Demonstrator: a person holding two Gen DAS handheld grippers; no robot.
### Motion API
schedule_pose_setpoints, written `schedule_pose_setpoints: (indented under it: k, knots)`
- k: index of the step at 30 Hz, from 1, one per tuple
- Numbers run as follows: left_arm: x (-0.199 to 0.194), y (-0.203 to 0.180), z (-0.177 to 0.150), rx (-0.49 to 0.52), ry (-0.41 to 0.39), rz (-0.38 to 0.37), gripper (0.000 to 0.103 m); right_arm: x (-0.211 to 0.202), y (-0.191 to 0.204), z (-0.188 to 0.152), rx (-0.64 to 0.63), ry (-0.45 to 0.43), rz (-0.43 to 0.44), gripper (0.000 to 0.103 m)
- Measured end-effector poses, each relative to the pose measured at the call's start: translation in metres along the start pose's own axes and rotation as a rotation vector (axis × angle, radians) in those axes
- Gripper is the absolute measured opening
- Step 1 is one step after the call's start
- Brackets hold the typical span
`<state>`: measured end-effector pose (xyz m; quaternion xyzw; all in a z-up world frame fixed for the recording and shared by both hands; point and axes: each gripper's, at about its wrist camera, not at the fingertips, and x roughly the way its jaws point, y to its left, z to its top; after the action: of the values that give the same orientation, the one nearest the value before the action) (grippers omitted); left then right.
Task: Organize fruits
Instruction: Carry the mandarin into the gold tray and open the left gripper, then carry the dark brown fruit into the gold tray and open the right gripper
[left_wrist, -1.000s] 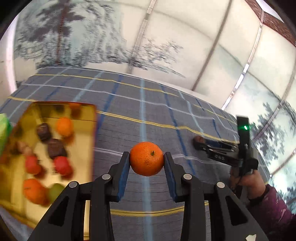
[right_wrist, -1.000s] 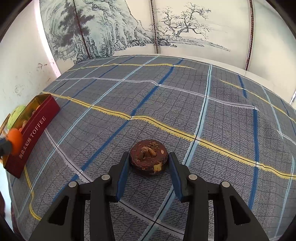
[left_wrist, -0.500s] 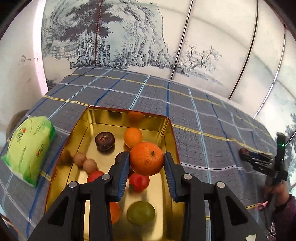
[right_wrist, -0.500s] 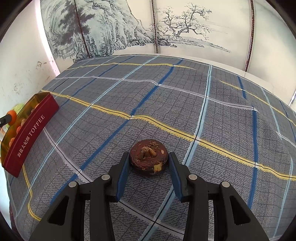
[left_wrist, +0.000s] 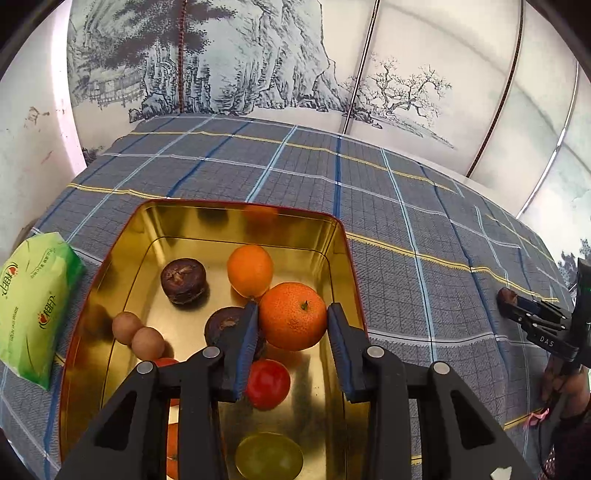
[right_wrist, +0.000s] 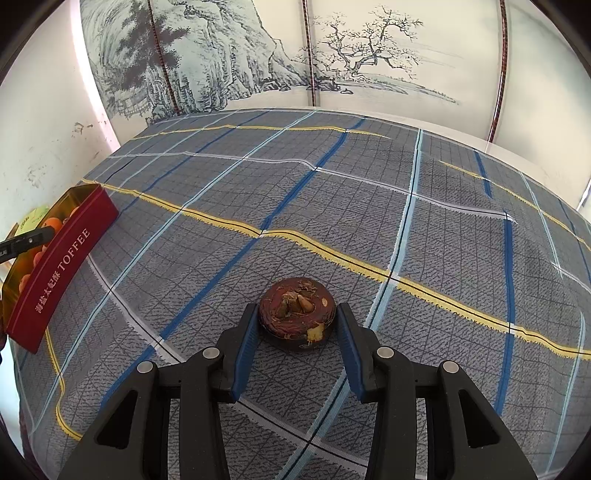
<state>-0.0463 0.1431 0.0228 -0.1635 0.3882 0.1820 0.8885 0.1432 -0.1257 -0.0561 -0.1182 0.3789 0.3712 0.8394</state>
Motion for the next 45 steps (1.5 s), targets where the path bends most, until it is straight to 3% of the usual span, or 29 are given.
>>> schedule_pose_setpoints:
  k: [4,8,10,12,14,20,23,26,29,32,36,39,45]
  knots:
    - [-0.005,-0.002,-0.001,-0.007,-0.012,-0.02,0.036,-0.001,0.0,-0.001,0.0,0.0,-0.001,0.043]
    - [-0.021,0.0,-0.008,-0.089,-0.041,-0.061,0.072,-0.001,0.0,-0.001,0.001,0.0,-0.001,0.043]
    - [-0.036,0.004,-0.017,-0.157,-0.081,-0.097,0.077,-0.001,0.0,0.0,0.001,0.0,0.0,0.043]
    - [-0.05,0.005,-0.03,-0.215,-0.112,-0.128,0.089,-0.001,0.0,0.0,0.005,-0.001,0.004,0.043]
    - [-0.065,0.002,-0.043,-0.237,-0.139,-0.099,0.094,-0.001,0.001,-0.002,0.003,-0.002,0.0,0.043]
    - [-0.098,-0.019,-0.084,-0.173,-0.113,-0.034,0.095,-0.005,0.011,-0.006,-0.012,-0.002,0.001,0.043]
    - [-0.117,-0.025,-0.107,-0.179,-0.131,-0.049,0.102,-0.017,0.023,-0.009,-0.007,-0.03,0.072,0.043]
    - [-0.127,-0.031,-0.123,-0.176,-0.111,-0.064,0.102,-0.031,0.046,-0.007,-0.032,-0.062,0.146,0.043]
    - [-0.15,-0.036,-0.127,-0.153,-0.181,-0.042,0.102,-0.041,0.075,0.0,-0.078,-0.077,0.213,0.043]
    - [-0.175,-0.042,-0.131,-0.125,-0.291,-0.068,0.102,-0.047,0.108,0.009,-0.127,-0.086,0.29,0.043]
    - [-0.181,-0.046,-0.133,-0.086,-0.3,-0.094,0.102,-0.047,0.153,0.021,-0.176,-0.081,0.392,0.043]
    - [-0.184,-0.041,-0.133,-0.091,-0.312,-0.049,0.102,-0.04,0.187,0.032,-0.227,-0.071,0.446,0.043]
    - [-0.18,-0.015,-0.127,-0.134,-0.308,0.109,0.102,-0.016,0.236,0.056,-0.265,-0.024,0.516,0.043]
